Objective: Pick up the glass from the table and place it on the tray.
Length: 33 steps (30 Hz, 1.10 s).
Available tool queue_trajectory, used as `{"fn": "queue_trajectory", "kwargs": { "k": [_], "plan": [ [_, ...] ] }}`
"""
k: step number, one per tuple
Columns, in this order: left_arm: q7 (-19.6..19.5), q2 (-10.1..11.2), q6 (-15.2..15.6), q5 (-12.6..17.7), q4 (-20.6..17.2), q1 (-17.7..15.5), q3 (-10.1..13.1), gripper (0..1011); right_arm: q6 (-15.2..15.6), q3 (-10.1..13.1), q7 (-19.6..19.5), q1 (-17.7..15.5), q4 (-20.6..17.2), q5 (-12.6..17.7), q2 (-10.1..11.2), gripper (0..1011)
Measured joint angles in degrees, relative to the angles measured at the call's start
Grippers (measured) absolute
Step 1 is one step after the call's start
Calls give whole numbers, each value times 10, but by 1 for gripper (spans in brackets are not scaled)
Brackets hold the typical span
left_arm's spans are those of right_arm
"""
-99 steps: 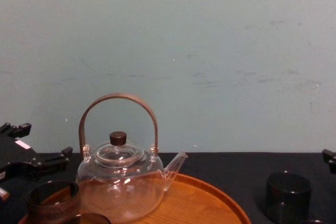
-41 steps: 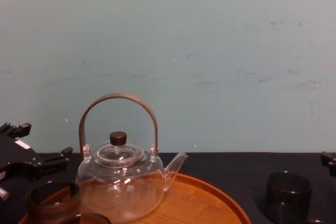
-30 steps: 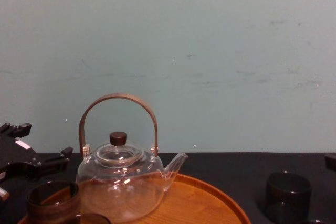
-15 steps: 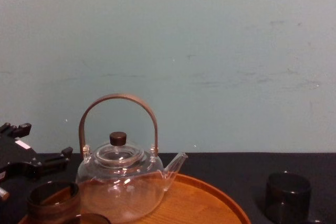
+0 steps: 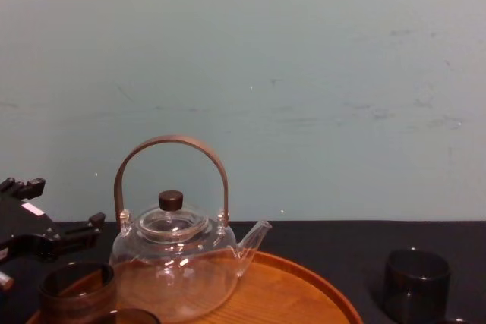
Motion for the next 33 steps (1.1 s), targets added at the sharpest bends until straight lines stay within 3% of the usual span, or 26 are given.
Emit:
{"fn": "queue_trajectory", "kwargs": {
  "k": [17,33],
  "plan": [
    [0,0,0,0,0,0,0,1001,28,-7,46,6,11,-16,-4,1002],
    [0,0,0,0,0,0,0,1001,55,-30,54,36,36,-23,-24,1003]
  ]
}}
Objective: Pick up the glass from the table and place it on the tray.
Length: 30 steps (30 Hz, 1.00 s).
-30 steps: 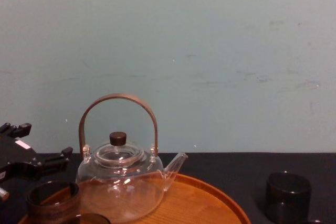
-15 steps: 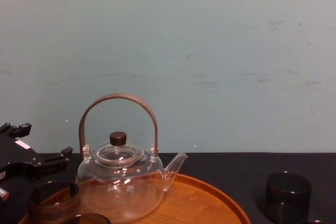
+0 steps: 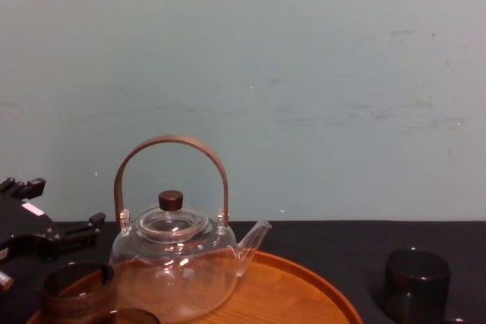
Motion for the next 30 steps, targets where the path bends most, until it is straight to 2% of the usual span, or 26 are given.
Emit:
{"fn": "queue_trajectory", "kwargs": {
  "k": [13,30],
  "plan": [
    [0,0,0,0,0,0,0,1001,25,-25,3,32,21,1,-18,1002],
    [0,0,0,0,0,0,0,1001,37,-49,-7,71,44,-12,-39,1002]
  ]
}}
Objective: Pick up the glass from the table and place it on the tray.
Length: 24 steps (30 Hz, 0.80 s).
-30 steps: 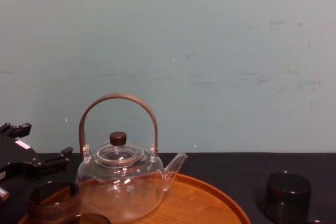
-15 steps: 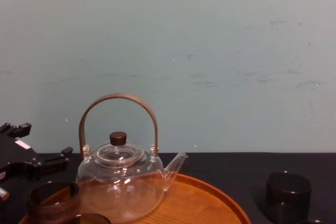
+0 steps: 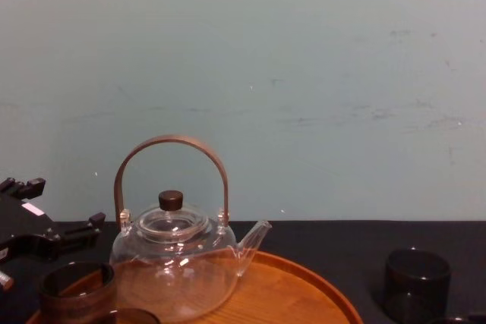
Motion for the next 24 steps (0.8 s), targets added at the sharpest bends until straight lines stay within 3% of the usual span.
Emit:
{"fn": "queue_trajectory", "kwargs": {
  "k": [12,19,24],
  "plan": [
    [0,0,0,0,0,0,0,1001,-1,-1,-1,1,0,-2,0,1002],
    [0,0,0,0,0,0,0,1001,-1,0,-1,0,0,0,0,902],
    [0,0,0,0,0,0,0,1001,-1,0,-1,0,0,0,0,900]
  ]
}}
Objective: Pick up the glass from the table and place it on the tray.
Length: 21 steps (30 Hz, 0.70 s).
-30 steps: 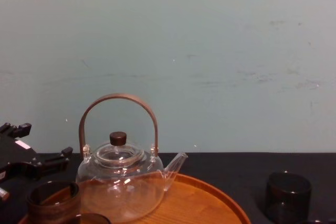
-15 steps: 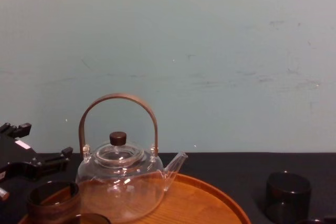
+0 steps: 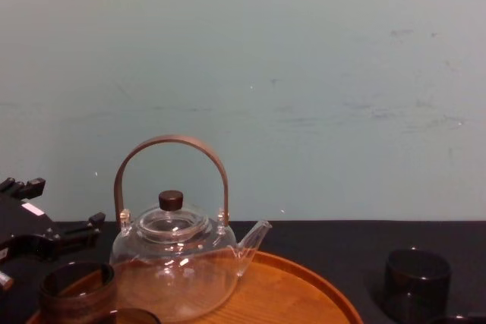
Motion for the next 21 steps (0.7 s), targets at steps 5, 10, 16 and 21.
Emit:
{"fn": "queue_trajectory", "kwargs": {
  "k": [5,10,16,21],
  "plan": [
    [0,0,0,0,0,0,0,1001,0,0,0,0,0,0,0,900],
    [0,0,0,0,0,0,0,1001,0,1,0,-1,0,0,0,900],
    [0,0,0,0,0,0,0,1001,-6,3,9,2,-2,7,2,900],
    [0,0,0,0,0,0,0,1001,-12,3,20,12,-5,11,4,901]
  ]
}}
